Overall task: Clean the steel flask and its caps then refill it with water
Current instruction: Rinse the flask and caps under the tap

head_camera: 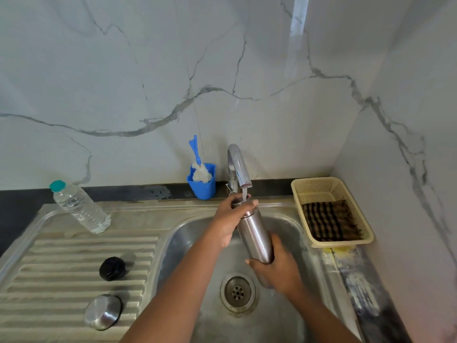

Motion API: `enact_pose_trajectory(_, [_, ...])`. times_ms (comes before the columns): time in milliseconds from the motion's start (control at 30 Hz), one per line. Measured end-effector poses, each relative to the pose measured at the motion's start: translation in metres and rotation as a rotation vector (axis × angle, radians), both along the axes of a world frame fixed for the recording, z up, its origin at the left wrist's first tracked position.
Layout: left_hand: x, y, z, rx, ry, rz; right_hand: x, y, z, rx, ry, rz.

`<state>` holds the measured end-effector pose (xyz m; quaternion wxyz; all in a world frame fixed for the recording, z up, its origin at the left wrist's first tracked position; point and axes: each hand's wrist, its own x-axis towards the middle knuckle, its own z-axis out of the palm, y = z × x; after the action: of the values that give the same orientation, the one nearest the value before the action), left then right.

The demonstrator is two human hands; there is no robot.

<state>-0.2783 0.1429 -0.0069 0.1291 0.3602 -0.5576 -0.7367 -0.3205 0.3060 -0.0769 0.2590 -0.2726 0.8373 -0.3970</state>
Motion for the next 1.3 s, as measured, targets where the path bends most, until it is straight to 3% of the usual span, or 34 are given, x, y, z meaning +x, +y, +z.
enact_pose_trajectory(67, [0.000,0.006,-0.001,0.067,-0.030,0.066,0.009,-0.002,0.001,0.051,0.248,-0.132])
enact_pose_trajectory(100, [0.000,0.008,-0.002,0.081,-0.065,0.058,0.011,-0.002,0.000,0.058,0.279,-0.153])
enact_pose_trajectory(200, [0.004,0.010,-0.004,0.055,-0.080,0.078,0.006,0.003,0.001,-0.018,0.157,-0.055])
enact_pose_trajectory(267, [0.007,0.004,-0.002,0.051,-0.027,0.110,-0.005,0.009,0.005,-0.128,-0.112,-0.008])
enact_pose_trajectory(400, [0.009,-0.002,0.003,0.134,0.161,0.127,-0.020,0.029,-0.004,-0.357,-0.918,-0.019])
enact_pose_trajectory(467, [0.006,0.002,0.002,0.144,0.196,0.114,-0.022,0.033,-0.010,-0.451,-1.028,-0.044])
enact_pose_trajectory(567, [0.002,0.007,-0.002,0.188,0.245,0.156,-0.015,0.026,-0.011,-0.525,-0.951,-0.082])
enact_pose_trajectory(700, [0.001,0.021,-0.007,0.160,0.146,0.137,-0.007,0.009,-0.013,-0.531,-0.596,-0.164])
enact_pose_trajectory(733, [0.001,0.023,-0.009,0.156,0.129,0.158,-0.006,0.005,-0.012,-0.583,-0.638,-0.179])
enact_pose_trajectory(800, [0.001,0.023,-0.012,0.166,0.142,0.215,-0.004,0.003,-0.007,-0.679,-0.918,-0.213])
enact_pose_trajectory(867, [0.002,0.020,-0.014,0.182,0.165,0.221,-0.002,0.006,0.001,-0.563,-1.104,-0.185])
enact_pose_trajectory(967, [0.003,0.019,-0.018,0.203,0.182,0.205,-0.004,0.012,-0.004,-0.422,-1.120,-0.138])
enact_pose_trajectory(1167, [0.002,0.017,-0.014,0.228,0.231,0.230,-0.002,0.013,-0.017,-0.674,-0.998,-0.204])
enact_pose_trajectory(1233, [0.001,0.017,-0.014,0.235,0.255,0.245,-0.002,0.014,-0.016,-0.730,-1.098,-0.237])
enact_pose_trajectory(1300, [0.001,0.018,-0.014,0.247,0.271,0.245,-0.002,0.012,-0.008,-0.650,-1.210,-0.241])
